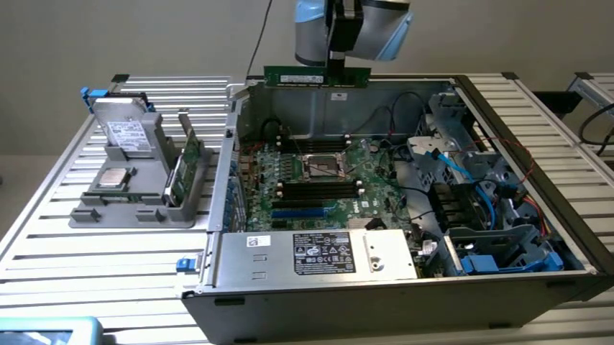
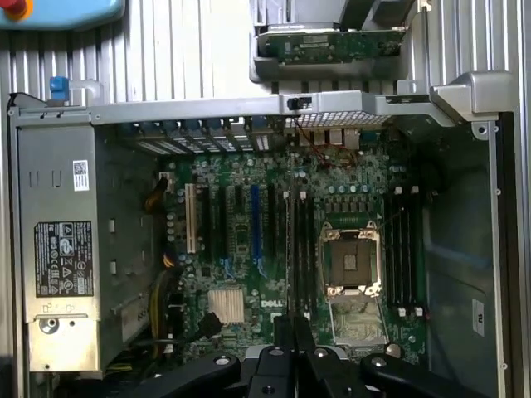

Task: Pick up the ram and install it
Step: 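Pick up the ram and move it above insertion slot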

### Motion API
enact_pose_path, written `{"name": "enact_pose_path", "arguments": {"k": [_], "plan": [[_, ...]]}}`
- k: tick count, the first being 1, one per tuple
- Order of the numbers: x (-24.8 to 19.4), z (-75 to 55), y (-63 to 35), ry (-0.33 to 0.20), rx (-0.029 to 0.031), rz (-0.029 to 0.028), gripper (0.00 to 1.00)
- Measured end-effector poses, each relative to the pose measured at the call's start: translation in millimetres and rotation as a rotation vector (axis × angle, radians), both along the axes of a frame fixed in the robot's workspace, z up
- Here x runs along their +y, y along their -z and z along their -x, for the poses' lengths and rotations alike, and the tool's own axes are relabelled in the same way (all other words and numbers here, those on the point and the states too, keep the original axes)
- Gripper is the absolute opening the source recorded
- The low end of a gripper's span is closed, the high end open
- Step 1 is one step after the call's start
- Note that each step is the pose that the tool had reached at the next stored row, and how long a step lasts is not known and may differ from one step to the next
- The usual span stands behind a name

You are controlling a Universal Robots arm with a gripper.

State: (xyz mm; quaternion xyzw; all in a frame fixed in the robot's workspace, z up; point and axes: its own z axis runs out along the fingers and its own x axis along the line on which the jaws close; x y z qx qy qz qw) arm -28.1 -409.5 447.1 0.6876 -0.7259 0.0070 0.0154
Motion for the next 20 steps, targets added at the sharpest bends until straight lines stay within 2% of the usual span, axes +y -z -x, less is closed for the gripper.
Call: {"name": "enact_pose_path", "arguments": {"k": [4,9,15,20], "plan": [[9.1,-5.2,0.5,0.0,0.0001,0.0001,0.12],[17.5,-6.0,1.7,0.0,0.0012,0.0,0.12],[30.3,-6.4,7.6,0.0,0.0014,0.0001,0.12],[35.3,-7.6,16.5,0.0,0.0029,0.0,0.12]]}}
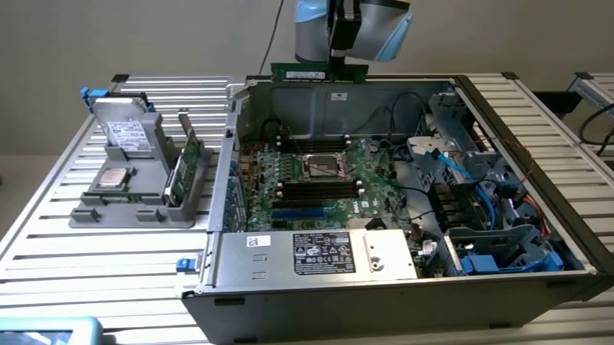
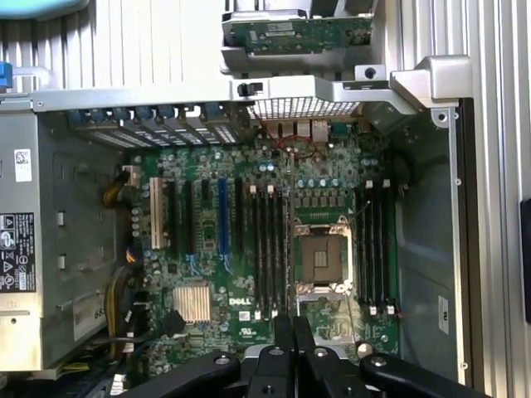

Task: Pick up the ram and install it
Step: 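Pick up the ram and move it above insertion slot, then insert the ram into the slot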

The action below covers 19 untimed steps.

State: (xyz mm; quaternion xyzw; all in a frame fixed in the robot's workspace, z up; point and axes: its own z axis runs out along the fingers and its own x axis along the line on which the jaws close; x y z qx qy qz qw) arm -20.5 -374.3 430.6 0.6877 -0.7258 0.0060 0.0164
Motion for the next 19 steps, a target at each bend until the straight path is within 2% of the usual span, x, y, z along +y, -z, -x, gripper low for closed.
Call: {"name": "enact_pose_path", "arguments": {"k": [19], "plan": [[5.5,-0.3,34.1,0.0,0.0,0.0,0.12]]}}
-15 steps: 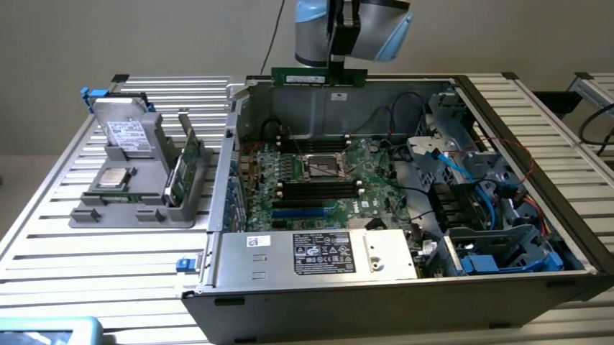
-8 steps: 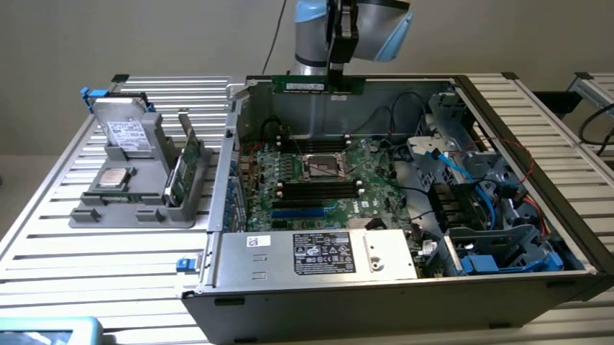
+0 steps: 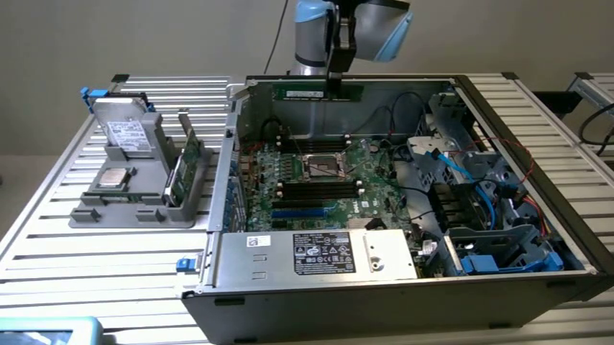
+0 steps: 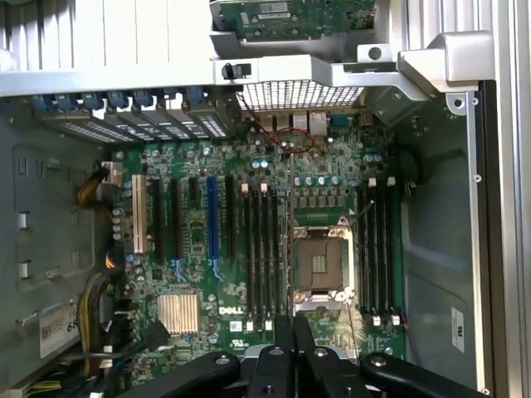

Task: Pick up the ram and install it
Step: 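Insert the ram into the slot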

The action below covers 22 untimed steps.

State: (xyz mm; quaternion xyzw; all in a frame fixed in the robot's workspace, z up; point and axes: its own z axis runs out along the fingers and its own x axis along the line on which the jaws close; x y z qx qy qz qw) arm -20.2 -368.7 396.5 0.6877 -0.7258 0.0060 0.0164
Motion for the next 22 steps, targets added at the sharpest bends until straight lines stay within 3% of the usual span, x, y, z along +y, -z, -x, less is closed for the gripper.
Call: {"name": "enact_pose_path", "arguments": {"k": [7,9,16,22], "plan": [[2.4,0.0,8.5,0.0,0.0,0.0021,0.12],[2.5,0.0,8.7,0.0,0.0001,0.0062,0.12],[2.5,0.0,9.8,0.0,0.0,0.0067,0.12],[2.4,0.0,12.4,0.0,-0.0004,0.0121,0.12]]}}
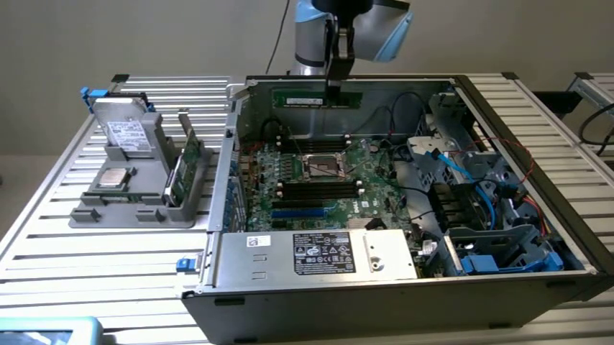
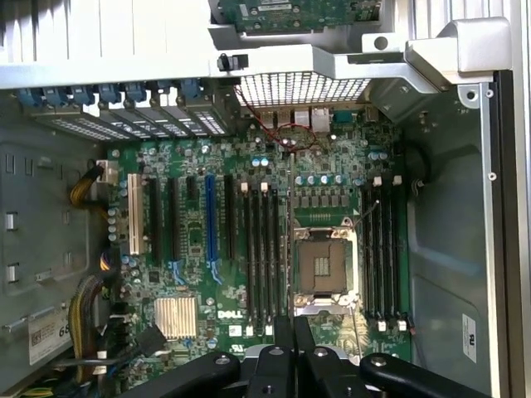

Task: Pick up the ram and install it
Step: 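Insert the ram into the slot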

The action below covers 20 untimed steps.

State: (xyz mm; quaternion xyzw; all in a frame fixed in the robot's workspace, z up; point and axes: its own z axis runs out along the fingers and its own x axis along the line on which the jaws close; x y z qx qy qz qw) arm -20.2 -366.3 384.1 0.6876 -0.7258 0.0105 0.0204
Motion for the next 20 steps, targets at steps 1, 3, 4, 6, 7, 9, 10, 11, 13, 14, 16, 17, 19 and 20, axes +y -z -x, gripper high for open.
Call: {"name": "enact_pose_path", "arguments": {"k": [1,3,4,6,7,9,10,11,13,14,16,17,19,20], "plan": [[-0.1,-0.1,0.5,0.0,-0.0003,0.0007,0.12],[-0.1,-0.4,2.0,0.0,-0.0017,0.0024,0.12],[-0.1,-0.8,3.0,0.0,-0.0023,0.0034,0.12],[-0.2,-2.2,5.1,0.0,-0.0026,0.0049,0.12],[-0.3,-3.4,6.1,0.0,-0.0026,0.0054,0.12],[-0.6,-5.6,8.1,-0.001,-0.0026,0.0063,0.12],[-0.8,-6.2,9.2,-0.001,-0.0026,0.0066,0.12],[-1.4,-6.7,10.1,-0.002,-0.0026,0.007,0.12],[-3.2,-7.3,11.7,-0.006,-0.0026,0.0077,0.12],[-4.2,-7.5,12.4,-0.007,-0.0026,0.0079,0.12],[-5.9,-7.7,14.2,-0.011,-0.0028,0.0084,0.12],[-6.5,-7.7,15.3,-0.012,-0.0029,0.0089,0.12],[-6.9,-7.6,17.8,-0.014,-0.0031,0.0093,0.12],[-7.0,-7.7,19.2,-0.015,-0.0033,0.0094,0.12]]}}
